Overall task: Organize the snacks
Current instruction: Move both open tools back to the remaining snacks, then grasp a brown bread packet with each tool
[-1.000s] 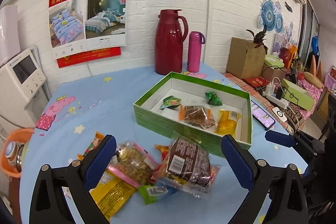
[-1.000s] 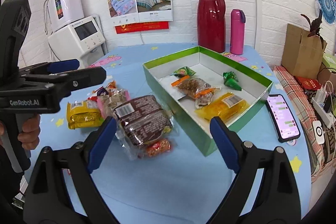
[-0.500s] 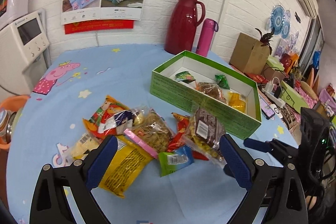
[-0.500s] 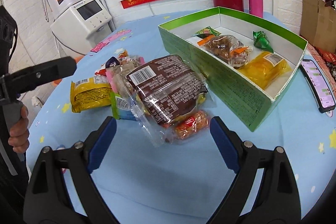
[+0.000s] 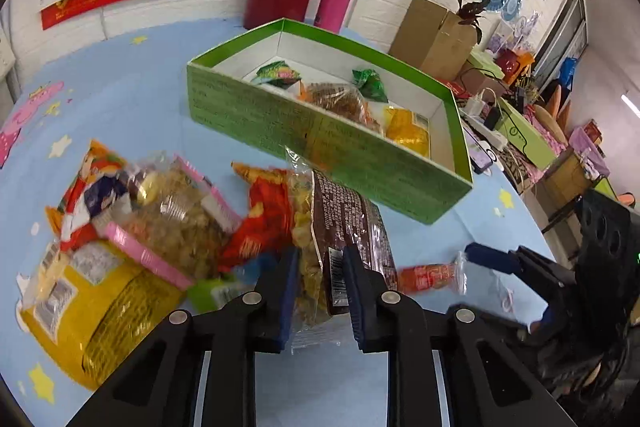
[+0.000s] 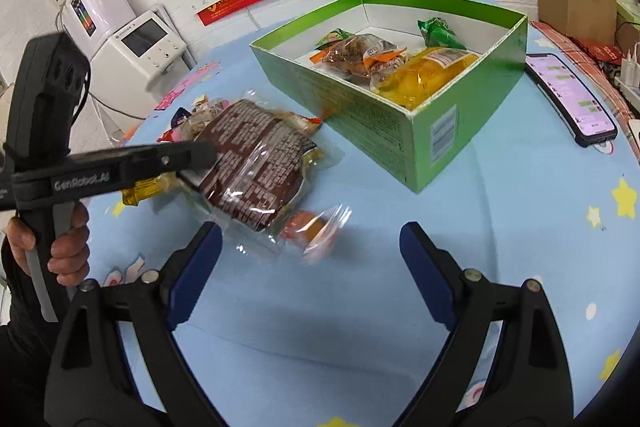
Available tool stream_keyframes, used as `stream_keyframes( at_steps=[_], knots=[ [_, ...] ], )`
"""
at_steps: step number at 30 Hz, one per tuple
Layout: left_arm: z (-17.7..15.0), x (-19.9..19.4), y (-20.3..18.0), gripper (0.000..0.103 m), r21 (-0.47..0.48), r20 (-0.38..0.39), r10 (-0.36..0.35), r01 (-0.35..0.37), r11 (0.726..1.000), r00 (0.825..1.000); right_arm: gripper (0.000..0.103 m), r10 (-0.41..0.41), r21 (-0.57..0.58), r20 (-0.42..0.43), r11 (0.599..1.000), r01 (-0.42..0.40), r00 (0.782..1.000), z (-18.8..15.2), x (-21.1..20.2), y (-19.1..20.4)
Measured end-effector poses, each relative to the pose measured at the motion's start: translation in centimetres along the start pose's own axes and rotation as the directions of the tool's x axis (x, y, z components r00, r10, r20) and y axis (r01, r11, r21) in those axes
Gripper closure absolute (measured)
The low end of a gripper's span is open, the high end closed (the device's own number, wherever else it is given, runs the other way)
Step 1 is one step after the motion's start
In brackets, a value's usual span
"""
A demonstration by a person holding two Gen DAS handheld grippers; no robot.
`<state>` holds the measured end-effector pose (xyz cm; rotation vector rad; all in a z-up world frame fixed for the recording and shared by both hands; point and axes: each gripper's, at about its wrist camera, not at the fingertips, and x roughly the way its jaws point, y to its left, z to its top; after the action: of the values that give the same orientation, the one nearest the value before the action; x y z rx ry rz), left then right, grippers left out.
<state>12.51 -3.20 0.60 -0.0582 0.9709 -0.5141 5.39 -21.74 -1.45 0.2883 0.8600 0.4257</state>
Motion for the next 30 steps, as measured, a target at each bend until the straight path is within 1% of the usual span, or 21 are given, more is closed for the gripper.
stream_keyframes(
  at_steps=[2,3,4,8,9,10,12,13,16,17,18,20,22,23,25,26,27,29,30],
  knots=[
    [-2.1,-1.0,0.9,0.081,-0.032,-0.023,-0.021,0.02,0.999,1.0,0.012,0.047,0.02,-0.012,0.999,-0.047,0.999,-0.4,-0.1,-0.1],
    [-3.1,-1.4,1.3,0.081,-0.049,-0.028,-0.012,0.01,0.999,1.0,0.012,0.073,0.031,-0.02,0.997,-0.072,0.997,-0.6,0.0,-0.1],
    [-4.2,-1.9,1.8,0.081,-0.068,-0.027,0.0,-0.002,0.998,1.0,0.012,0.097,0.037,-0.026,0.995,-0.096,0.995,-0.8,0.1,0.1],
    [-7.6,-3.6,3.3,0.078,-0.144,-0.012,-0.009,0.007,0.99,1.0,0.016,0.162,0.02,-0.054,0.987,-0.161,0.985,-1.1,1.0,1.3],
    [-8.1,-3.9,3.4,0.073,-0.158,-0.01,-0.026,0.024,0.987,1.0,0.017,0.172,0.02,-0.064,0.985,-0.171,0.983,-1.0,1.3,1.4],
    [-8.5,-4.1,3.5,0.061,-0.176,-0.005,-0.043,0.042,0.984,0.999,0.019,0.18,0.022,-0.074,0.984,-0.179,0.981,-1.0,1.6,1.6],
    [-8.9,-4.0,3.6,0.046,-0.198,0.009,-0.07,0.071,0.978,0.997,0.025,0.174,0.013,-0.079,0.985,-0.174,0.982,-0.9,1.5,2.1],
    [-9.0,-3.9,3.5,0.046,-0.197,0.016,-0.079,0.081,0.977,0.997,0.028,0.178,0.012,-0.079,0.984,-0.178,0.981,-1.0,1.1,2.2],
    [-8.9,-3.0,3.1,0.046,-0.177,-0.003,-0.095,0.093,0.98,0.995,0.029,0.194,0.043,-0.088,0.981,-0.191,0.977,-1.6,-0.3,2.1],
    [-8.7,-2.5,2.7,0.046,-0.173,-0.013,-0.103,0.099,0.98,0.995,0.031,0.2,0.05,-0.091,0.979,-0.196,0.976,-2.0,-0.9,2.1],
    [-8.5,-2.1,2.6,0.046,-0.17,-0.022,-0.11,0.105,0.98,0.994,0.033,0.217,0.064,-0.096,0.975,-0.211,0.971,-2.5,-1.4,2.1],
    [-8.3,-1.7,2.4,0.046,-0.163,-0.028,-0.127,0.121,0.979,0.992,0.041,0.276,0.112,-0.12,0.958,-0.263,0.954,-3.5,-1.7,2.1],
    [-8.1,-1.4,2.2,0.046,-0.152,-0.037,-0.135,0.128,0.98,0.99,0.046,0.316,0.14,-0.163,0.945,-0.295,0.935,-4.3,-1.0,2.2],
    [-8.0,-1.3,2.2,0.046,-0.146,-0.041,-0.135,0.128,0.981,0.99,0.05,0.317,0.147,-0.181,0.945,-0.293,0.931,-4.5,-0.4,2.3],
    [-8.0,-1.3,2.1,0.047,-0.136,-0.041,-0.127,0.12,0.983,0.991,0.052,0.293,0.164,-0.199,0.951,-0.263,0.935,-4.7,1.0,1.8],
    [-8.0,-1.3,2.1,0.047,-0.135,-0.042,-0.129,0.123,0.983,0.991,0.056,0.304,0.185,-0.189,0.945,-0.271,0.934,-4.6,1.4,1.5],
    [-7.9,-1.2,2.1,0.047,-0.139,-0.042,-0.13,0.123,0.983,0.991,0.057,0.324,0.209,-0.181,0.935,-0.285,0.929,-4.4,1.8,1.2],
    [-7.6,-0.8,2.4,0.047,-0.154,-0.044,-0.133,0.125,0.98,0.99,0.057,0.337,0.233,-0.161,0.926,-0.296,0.928,-4.0,2.4,0.9],
    [-7.5,-0.5,2.6,0.051,-0.157,-0.047,-0.136,0.127,0.979,0.99,0.057,0.341,0.236,-0.153,0.924,-0.301,0.927,-3.8,2.7,0.9]
  ],
)
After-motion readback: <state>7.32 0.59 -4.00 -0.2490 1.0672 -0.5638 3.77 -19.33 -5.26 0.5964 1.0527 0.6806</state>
